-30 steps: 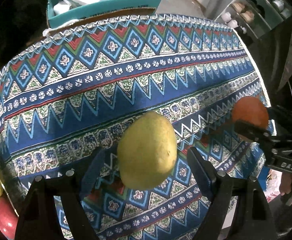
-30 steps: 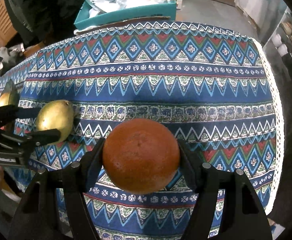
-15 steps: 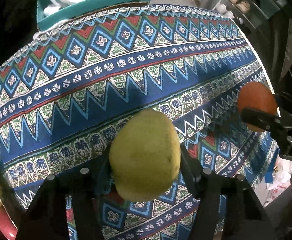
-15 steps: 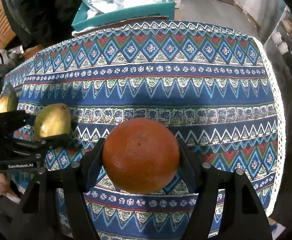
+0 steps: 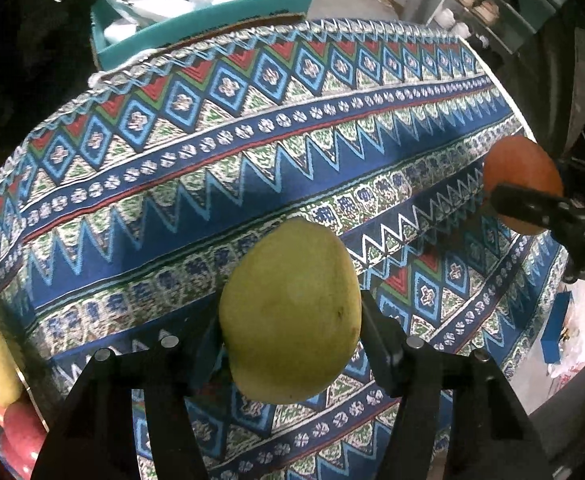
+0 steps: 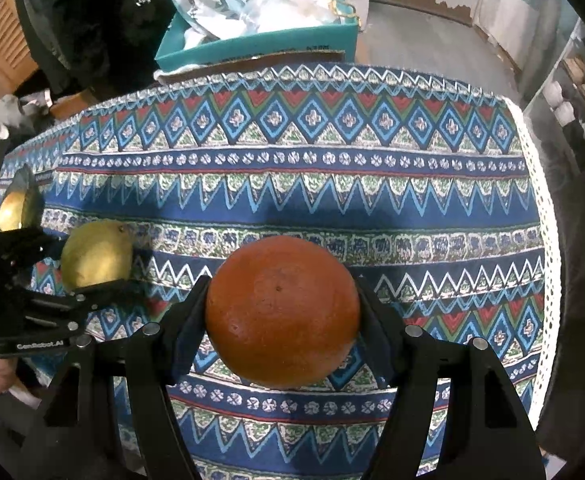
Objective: Organize fruits
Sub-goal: 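Carry the pear and the orange over the bowl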
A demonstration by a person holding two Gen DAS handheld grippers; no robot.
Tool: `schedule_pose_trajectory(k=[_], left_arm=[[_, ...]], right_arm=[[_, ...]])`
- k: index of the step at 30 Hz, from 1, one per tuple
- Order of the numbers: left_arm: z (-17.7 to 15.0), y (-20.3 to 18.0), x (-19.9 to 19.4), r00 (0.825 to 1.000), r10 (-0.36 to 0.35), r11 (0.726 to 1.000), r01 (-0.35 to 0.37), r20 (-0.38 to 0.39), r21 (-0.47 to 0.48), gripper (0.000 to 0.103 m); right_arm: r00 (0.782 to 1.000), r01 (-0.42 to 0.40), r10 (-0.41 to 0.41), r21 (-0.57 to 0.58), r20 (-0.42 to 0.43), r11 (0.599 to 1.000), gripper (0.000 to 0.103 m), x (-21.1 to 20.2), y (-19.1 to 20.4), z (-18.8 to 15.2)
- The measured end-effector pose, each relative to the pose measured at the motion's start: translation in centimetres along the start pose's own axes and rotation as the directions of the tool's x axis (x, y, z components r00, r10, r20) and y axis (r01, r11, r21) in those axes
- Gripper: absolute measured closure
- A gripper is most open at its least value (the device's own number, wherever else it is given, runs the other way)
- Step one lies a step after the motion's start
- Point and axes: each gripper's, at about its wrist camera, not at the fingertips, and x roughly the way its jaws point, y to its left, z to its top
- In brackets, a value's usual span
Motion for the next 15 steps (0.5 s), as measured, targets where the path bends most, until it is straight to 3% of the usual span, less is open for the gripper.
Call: schedule_pose_trajectory(k=[15], left_arm=[[-1.0,0.2,-6.8,0.992,0.0,1.0,0.0,0.124,0.003,0.039]], right_arm=[[0.995,0.0,0.01,-0.096,0.102,0.995,0.033,-4.6,4.3,1.3]])
